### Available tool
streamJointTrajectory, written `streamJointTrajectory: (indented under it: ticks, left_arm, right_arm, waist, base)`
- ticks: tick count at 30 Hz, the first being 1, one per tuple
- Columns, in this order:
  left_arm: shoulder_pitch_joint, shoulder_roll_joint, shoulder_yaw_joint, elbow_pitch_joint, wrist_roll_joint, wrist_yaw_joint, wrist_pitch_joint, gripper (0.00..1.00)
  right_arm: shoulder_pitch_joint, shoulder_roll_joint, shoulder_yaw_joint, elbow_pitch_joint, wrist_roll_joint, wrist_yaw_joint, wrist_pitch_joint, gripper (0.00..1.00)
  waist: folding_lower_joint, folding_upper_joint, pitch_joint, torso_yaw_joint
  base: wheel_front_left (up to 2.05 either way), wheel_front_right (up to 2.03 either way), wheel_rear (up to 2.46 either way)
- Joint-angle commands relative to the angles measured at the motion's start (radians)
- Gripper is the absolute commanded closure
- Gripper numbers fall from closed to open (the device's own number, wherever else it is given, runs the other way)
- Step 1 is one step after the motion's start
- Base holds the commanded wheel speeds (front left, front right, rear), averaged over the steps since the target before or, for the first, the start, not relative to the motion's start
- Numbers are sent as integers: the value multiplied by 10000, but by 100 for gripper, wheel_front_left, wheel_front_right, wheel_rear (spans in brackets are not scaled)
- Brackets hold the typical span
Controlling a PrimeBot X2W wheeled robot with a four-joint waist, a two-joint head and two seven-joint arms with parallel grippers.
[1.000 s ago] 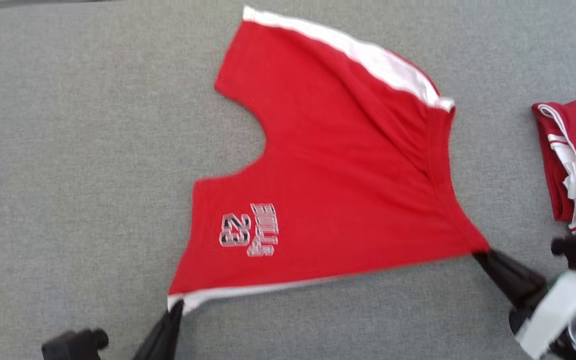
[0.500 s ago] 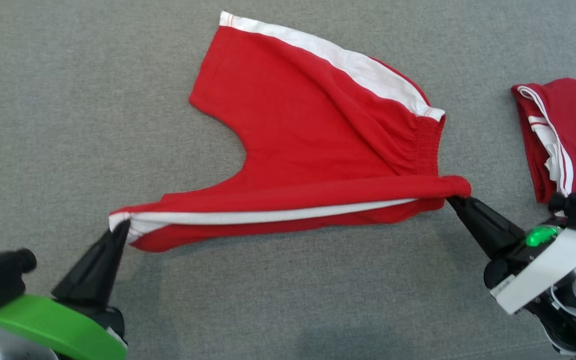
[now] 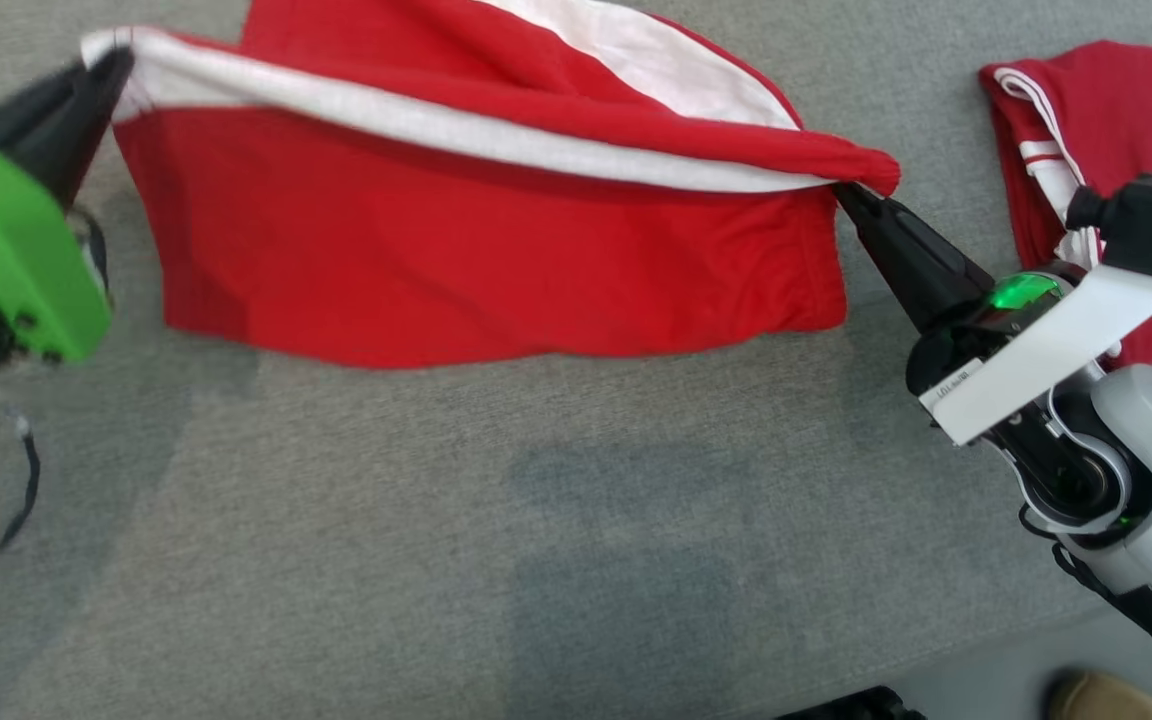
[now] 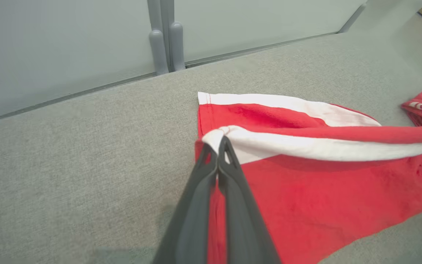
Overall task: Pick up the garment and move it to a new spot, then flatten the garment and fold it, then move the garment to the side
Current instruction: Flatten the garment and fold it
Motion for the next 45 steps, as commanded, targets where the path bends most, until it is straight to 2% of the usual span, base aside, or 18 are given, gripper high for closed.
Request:
streamJointTrajectory:
  ticks: [1,4,5,12,21,22,23,24,25,31,32,33,34,39,41,43,45]
  left_arm:
    - [-1278,-435,-360,731,343,-301,690,100]
    - [-2704,-1020,-932,1901,782,-654,1437,100]
    - [-2704,-1020,-932,1901,782,-654,1437,100]
    - [-4773,-1974,-1853,4266,1453,-1352,2489,100]
    - [-5753,-2822,-2122,6603,1726,-1526,2405,100]
    - [-5734,-2890,-2155,6785,1719,-1519,2378,100]
    - [-5677,-2959,-2186,6963,1692,-1509,2377,100]
    - [-5617,-2998,-2216,7120,1699,-1483,2367,100]
    - [-5548,-2999,-2264,7234,1733,-1494,2369,100]
    - [-5272,-3136,-2191,7548,1537,-1582,2062,100]
    - [-5240,-3177,-2156,7554,1485,-1610,1955,97]
    - [-5202,-3211,-2111,7560,1458,-1613,1835,71]
    - [-5143,-3209,-2121,7544,1470,-1672,1716,0]
    - [-4693,-3377,-1970,7380,1398,-1887,742,0]
    - [-4427,-3401,-1867,7285,1448,-1956,112,0]
    - [-4064,-3403,-1821,7094,1614,-2012,-619,0]
    - [-3573,-3426,-1805,6905,1703,-2026,-1333,0]
  right_arm:
    - [-360,131,121,163,83,-8,-87,100]
    - [-651,349,386,344,177,-6,-161,100]
    - [-651,349,386,344,177,-6,-161,100]
    - [-1311,716,937,664,303,-6,-401,100]
    - [-2331,1088,1251,1823,77,-6,-511,100]
    - [-2389,1141,1301,1950,53,-6,-515,94]
    - [-2462,1158,1363,2056,-42,-6,-532,69]
    - [-2514,1175,1390,2151,-125,-6,-611,24]
    - [-2511,1214,1432,2229,-138,-6,-658,0]
    - [-2427,1025,1570,2502,-574,-6,-941,0]
    - [-2370,988,1558,2491,-677,-6,-997,0]
    - [-2299,934,1565,2423,-786,-6,-1034,0]
    - [-2221,862,1534,2364,-859,-6,-1090,0]
    - [-1736,466,1137,2136,-1738,-6,-1296,0]
    - [-1481,370,722,2095,-2432,-6,-1373,0]
    - [-1096,479,87,2052,-3251,-6,-1415,0]
    - [-597,857,-906,1783,-4228,-6,-1411,0]
  waist:
    - [0,0,710,-709]
    - [0,0,864,-899]
    - [0,0,864,-899]
    - [0,0,1067,-1207]
    - [0,0,1158,-1235]
    - [0,0,1149,-1210]
    - [0,0,1135,-1185]
    - [0,0,1119,-1162]
    - [0,0,1088,-1143]
    - [0,0,844,-1002]
    - [0,0,794,-979]
    - [0,0,748,-952]
    - [0,0,700,-938]
    - [0,0,409,-882]
    - [0,0,244,-866]
    - [0,0,57,-846]
    - [0,0,-149,-811]
  base:
    - [0,0,0]
    - [0,0,0]
    - [0,0,0]
    - [0,0,0]
    - [0,0,0]
    - [0,0,0]
    - [0,0,0]
    - [0,0,0]
    - [0,0,0]
    - [0,0,0]
    - [0,0,0]
    - [0,0,0]
    - [0,0,0]
    - [0,0,0]
    - [0,0,0]
    - [0,0,0]
    - [0,0,0]
